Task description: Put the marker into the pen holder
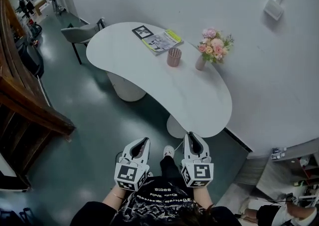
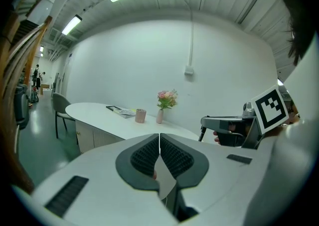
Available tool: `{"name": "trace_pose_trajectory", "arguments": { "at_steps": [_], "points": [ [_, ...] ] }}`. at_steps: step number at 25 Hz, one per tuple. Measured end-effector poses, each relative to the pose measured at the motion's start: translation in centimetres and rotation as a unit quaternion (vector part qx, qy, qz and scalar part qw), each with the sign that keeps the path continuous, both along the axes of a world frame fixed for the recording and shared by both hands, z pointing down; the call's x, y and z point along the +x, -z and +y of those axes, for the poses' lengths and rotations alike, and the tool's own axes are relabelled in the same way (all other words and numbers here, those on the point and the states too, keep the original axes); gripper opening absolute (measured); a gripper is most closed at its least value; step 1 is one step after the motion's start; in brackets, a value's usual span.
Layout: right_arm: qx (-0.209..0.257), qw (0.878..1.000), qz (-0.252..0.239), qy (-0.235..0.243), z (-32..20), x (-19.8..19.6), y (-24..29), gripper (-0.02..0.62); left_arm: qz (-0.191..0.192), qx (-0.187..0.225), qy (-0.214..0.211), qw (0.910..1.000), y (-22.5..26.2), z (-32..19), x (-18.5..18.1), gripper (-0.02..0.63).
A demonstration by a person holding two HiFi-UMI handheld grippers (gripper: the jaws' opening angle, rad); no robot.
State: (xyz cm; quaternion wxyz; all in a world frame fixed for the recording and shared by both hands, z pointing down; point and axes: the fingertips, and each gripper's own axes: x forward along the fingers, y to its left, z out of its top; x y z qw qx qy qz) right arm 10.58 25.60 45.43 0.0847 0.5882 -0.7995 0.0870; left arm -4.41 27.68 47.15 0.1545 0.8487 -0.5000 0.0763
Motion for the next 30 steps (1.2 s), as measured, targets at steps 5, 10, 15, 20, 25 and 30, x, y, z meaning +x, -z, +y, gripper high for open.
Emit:
{"name": "trace_pose_trajectory", "arguments": {
  "at_steps": [5, 10, 15, 20, 25, 30],
  "points": [
    [-0.002, 1.0, -0.003, 0.008, -5.1, 1.6, -0.2, 0.063, -0.002, 0.0, 0.011, 0.9999, -0.2, -4.2, 1.4, 0.026],
    [0.003, 1.0, -0.003, 0.03, -9.8, 2.5, 0.4, 0.063, 0.003, 0.001, 0.025, 0.9997, 0.2, -8.6, 2.7, 0.026],
    [0.014, 0.999, -0.008, 0.046, -13.9, 3.8, 1.5, 0.063, 0.003, 0.001, 0.038, 0.9993, 0.5, -12.2, 4.4, 0.026],
    [0.017, 0.998, -0.021, 0.061, -16.9, 5.3, 1.6, 0.063, 0.001, 0.001, 0.047, 0.9989, 0.2, -15.2, 6.4, 0.026],
    [0.017, 0.996, -0.033, 0.084, -19.6, 6.4, 1.5, 0.063, 0.005, 0.0, 0.056, 0.9984, 0.1, -18.1, 8.5, 0.026],
    [0.015, 0.995, -0.036, 0.096, -21.9, 7.1, 1.6, 0.063, 0.013, -0.008, 0.064, 0.9978, -0.2, -20.0, 9.7, 0.026]
  ]
}}
